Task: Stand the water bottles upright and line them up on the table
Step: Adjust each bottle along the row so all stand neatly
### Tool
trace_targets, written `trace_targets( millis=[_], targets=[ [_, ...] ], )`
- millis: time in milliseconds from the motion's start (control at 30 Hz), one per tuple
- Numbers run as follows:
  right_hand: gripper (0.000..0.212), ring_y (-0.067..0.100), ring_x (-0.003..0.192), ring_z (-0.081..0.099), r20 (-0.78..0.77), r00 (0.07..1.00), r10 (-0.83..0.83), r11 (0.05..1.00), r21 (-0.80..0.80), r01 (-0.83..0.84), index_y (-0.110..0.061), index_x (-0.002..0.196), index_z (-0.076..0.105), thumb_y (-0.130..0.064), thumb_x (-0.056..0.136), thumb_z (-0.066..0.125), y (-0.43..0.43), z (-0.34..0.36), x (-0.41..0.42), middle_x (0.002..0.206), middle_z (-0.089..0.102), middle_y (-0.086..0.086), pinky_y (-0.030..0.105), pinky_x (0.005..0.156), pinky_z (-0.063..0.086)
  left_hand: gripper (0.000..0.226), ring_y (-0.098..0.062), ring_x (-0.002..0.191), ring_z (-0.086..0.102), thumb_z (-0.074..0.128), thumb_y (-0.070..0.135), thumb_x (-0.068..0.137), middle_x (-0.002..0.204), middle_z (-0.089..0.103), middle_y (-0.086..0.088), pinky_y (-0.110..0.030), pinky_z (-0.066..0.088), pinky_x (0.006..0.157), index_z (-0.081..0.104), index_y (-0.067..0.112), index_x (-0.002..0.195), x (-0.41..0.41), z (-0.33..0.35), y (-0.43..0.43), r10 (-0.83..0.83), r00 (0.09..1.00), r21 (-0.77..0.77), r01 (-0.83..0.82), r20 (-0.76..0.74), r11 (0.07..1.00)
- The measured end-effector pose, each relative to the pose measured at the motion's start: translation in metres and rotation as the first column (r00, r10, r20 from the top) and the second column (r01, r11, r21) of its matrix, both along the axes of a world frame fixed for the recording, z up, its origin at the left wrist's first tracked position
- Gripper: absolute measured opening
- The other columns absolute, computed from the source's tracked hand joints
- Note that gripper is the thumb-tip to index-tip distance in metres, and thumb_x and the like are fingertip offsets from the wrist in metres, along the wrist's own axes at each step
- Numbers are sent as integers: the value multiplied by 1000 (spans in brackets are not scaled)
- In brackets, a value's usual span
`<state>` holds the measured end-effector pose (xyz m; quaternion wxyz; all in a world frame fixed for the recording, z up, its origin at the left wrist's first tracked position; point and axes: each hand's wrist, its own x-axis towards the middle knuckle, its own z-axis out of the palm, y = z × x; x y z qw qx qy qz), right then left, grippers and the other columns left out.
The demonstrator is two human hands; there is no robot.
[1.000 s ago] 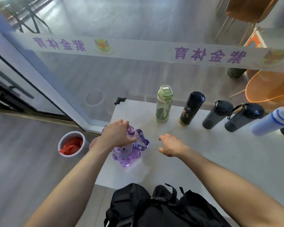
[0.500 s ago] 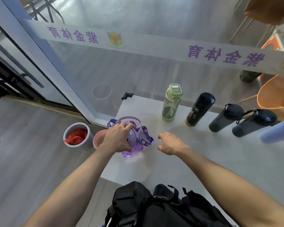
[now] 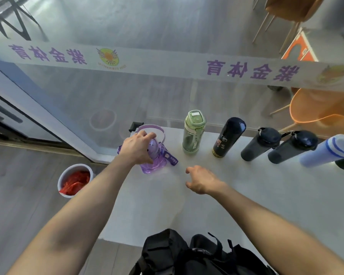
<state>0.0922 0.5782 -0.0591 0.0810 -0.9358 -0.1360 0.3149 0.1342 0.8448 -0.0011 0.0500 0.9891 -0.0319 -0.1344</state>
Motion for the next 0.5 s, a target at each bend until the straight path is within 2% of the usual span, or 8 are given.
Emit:
trace_targets(
  millis=[200,367,500],
  targets=[
    [51,34,129,61,0,999,-36,999,-4,36,-24,146,56,-41,99,61,2,0,17,148,60,8,45,106,52,100,-33,131,55,94,27,68,148,50,0,-49,59,94,47,37,156,56,-4,7,-3,997,-72,9,76,997],
    [50,33,130,60,7,999,-33,999,-8,33,-22,146,57,-42,100,62,4,-1,22,147,61,8,45,106,52,98,-33,140,48,88,16,75,162,39,1,-51,60,92,42,41,158,75,-12,8,-10,996,-34,13,94,999],
    [50,32,129,61,-4,999,-38,999,-13,38,-22,145,57,-42,99,62,6,-4,21,146,62,7,43,105,52,103,-33,142,44,89,11,71,163,36,2,-50,61,87,40,43,156,75,-22,12,-22,995,-39,26,96,999]
  ],
)
